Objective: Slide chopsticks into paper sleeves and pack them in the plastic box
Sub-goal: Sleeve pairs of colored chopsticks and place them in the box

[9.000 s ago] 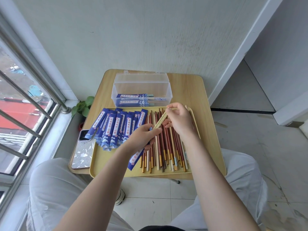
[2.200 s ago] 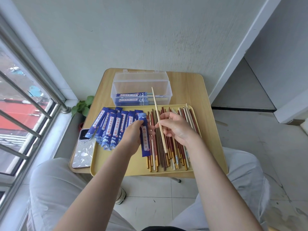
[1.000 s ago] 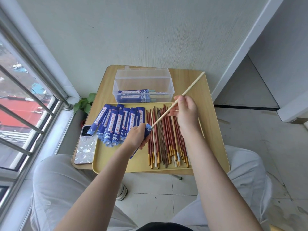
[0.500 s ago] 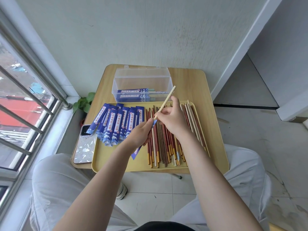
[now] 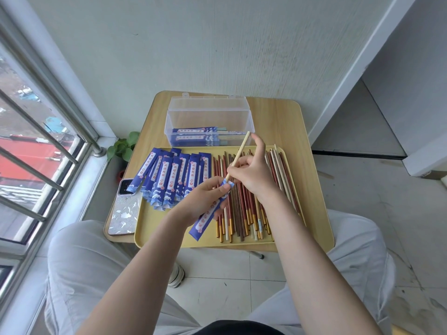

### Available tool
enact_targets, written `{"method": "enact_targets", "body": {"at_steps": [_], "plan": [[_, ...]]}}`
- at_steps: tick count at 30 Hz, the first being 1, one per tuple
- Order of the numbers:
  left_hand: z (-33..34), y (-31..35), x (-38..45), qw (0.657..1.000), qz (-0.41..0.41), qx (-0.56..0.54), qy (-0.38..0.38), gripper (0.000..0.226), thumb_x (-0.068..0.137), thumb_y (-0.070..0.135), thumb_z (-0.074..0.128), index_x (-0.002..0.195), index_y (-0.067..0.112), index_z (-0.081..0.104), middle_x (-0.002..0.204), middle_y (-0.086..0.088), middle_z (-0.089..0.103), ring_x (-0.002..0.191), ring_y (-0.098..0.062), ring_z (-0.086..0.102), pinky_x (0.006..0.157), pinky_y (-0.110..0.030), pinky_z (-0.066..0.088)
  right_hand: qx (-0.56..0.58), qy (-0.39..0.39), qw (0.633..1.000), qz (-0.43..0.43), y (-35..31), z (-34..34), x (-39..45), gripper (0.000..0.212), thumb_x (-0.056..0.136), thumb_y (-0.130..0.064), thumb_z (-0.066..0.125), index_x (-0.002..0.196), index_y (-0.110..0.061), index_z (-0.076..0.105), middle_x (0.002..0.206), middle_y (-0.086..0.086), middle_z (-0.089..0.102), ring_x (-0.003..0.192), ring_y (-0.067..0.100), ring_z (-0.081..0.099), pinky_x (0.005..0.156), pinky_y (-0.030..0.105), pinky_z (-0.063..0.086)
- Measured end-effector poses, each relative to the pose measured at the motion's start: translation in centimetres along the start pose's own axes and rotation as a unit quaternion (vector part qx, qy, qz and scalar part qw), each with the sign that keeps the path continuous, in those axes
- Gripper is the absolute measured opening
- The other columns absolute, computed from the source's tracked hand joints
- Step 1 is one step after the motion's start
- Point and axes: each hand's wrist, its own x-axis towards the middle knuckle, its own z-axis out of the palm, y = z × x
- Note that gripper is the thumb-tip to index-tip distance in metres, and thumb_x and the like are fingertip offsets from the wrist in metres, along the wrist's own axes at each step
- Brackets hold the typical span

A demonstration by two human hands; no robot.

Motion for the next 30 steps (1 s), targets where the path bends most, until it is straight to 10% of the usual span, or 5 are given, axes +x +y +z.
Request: {"method": "enact_targets", "body": {"at_steps": [14,18,22,30], "plan": [[0.6,-0.5,0.4,0.996,-0.017,-0.034,0.079,0.024,0.107,0.029,0.044,0.098,0.008,0.052,0.064,-0.005,0.053,0.046,-0.019,0.044,0.045,-0.027,0.043,-0.028,0.01,0.999,0.023,0.8,-0.5,1.4,0.043,0.105,-0.02,0.046,0.147,-0.028,0.038,0.101,0.002,0.069,0.074,0.017,0.07,0.06,0.029,0.057],[0.3,-1.8,1.2,0.976,-0.043,-0.062,0.205,0.023,0.106,0.026,0.046,0.1,0.007,0.058,0.07,-0.011,0.062,0.049,-0.022,0.054,0.047,-0.031,0.046,-0.294,-0.059,0.953,0.048,1.7,0.7,0.0,0.013,0.1,-0.023,0.055,0.111,-0.017,0.059,0.095,0.0,0.066,0.075,0.014,0.066,0.067,0.03,0.057],[0.9,-3.4,2.0,0.96,-0.085,-0.039,0.263,0.024,0.105,0.024,0.047,0.103,0.005,0.061,0.082,-0.015,0.068,0.059,-0.021,0.065,0.055,-0.033,0.055,-0.428,-0.112,0.893,0.079,3.2,3.3,-1.5,0.026,0.095,-0.032,0.064,0.107,-0.012,0.054,0.097,0.004,0.063,0.079,0.02,0.06,0.058,0.031,0.044],[1.2,-3.9,2.2,0.958,-0.086,-0.012,0.272,0.022,0.105,0.025,0.047,0.09,0.013,0.058,0.08,-0.009,0.063,0.068,-0.022,0.065,0.072,-0.043,0.059,-0.45,-0.073,0.887,0.07,3.0,2.6,-1.5,0.026,0.096,-0.003,0.051,0.12,-0.011,0.047,0.089,0.005,0.058,0.067,0.018,0.053,0.048,0.028,0.035]]}}
